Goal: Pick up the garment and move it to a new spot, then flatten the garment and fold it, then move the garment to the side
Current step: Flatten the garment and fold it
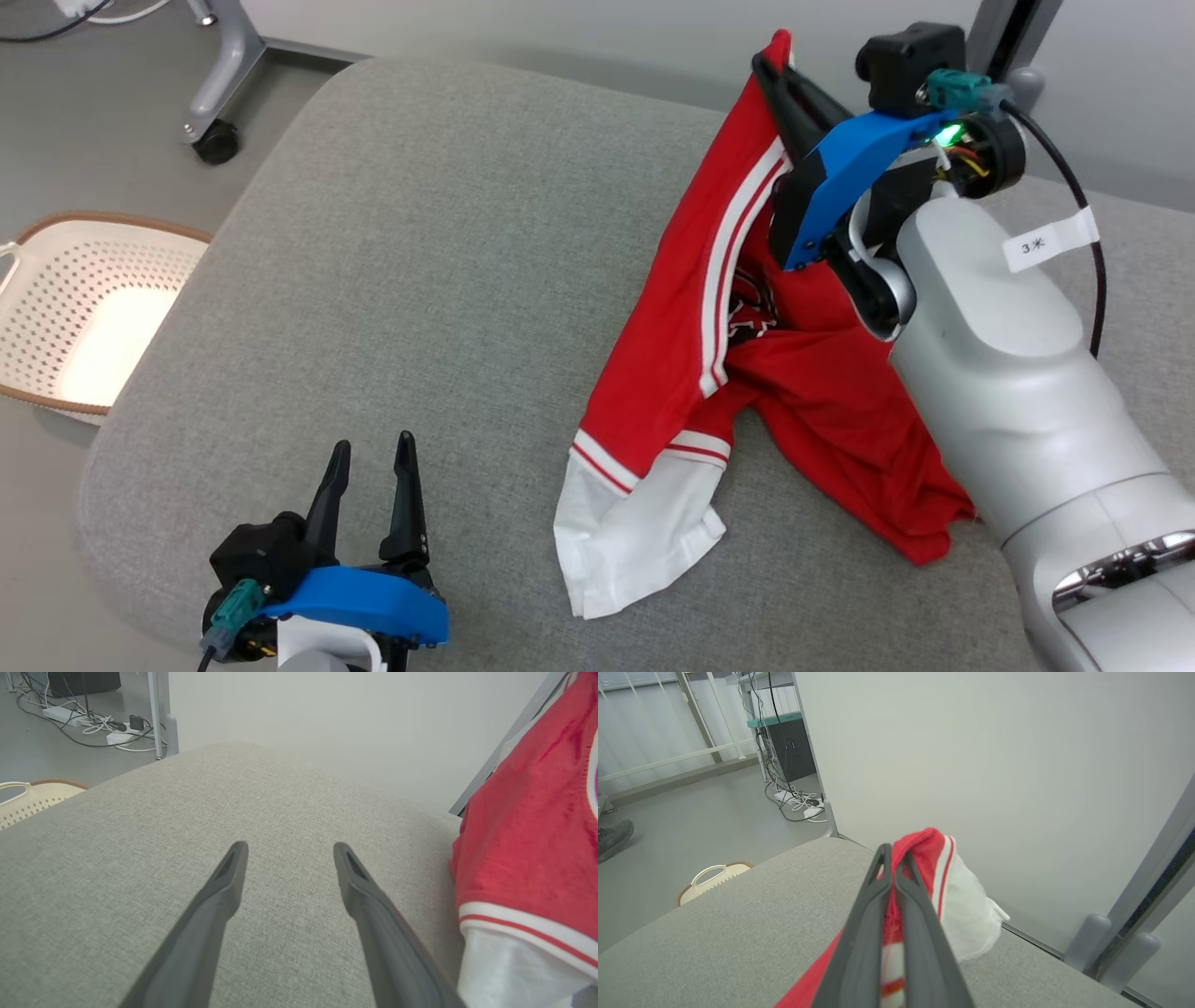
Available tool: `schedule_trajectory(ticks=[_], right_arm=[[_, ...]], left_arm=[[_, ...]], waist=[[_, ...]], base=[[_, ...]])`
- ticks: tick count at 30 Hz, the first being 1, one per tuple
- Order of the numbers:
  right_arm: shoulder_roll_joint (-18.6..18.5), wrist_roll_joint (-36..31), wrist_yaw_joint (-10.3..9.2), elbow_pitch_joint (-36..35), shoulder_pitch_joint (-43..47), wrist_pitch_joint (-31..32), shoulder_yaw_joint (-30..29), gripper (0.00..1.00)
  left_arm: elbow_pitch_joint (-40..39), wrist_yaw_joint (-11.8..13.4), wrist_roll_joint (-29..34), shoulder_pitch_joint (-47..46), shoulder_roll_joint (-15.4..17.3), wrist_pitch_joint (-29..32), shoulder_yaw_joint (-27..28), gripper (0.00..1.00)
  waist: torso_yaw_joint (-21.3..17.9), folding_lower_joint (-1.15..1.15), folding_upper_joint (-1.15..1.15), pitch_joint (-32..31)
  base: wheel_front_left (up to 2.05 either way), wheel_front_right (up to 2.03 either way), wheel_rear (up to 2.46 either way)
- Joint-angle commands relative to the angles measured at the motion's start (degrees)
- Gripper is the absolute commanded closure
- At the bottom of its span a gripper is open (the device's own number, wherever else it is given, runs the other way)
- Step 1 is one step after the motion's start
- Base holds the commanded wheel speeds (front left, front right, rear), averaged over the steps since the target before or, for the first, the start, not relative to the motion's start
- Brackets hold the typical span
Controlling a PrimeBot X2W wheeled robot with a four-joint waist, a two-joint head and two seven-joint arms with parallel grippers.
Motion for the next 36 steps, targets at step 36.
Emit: schedule_trajectory(ticks=[36], right_arm=[[-0.63,-16.47,0.00,-20.13,40.69,-10.36,-7.72,0.00]], left_arm=[[-0.58,0.12,2.47,0.08,-0.05,-0.16,-0.20,0.00]], waist=[[-12.14,0.00,0.00,-0.79]], base=[[0.00,0.00,0.00]])
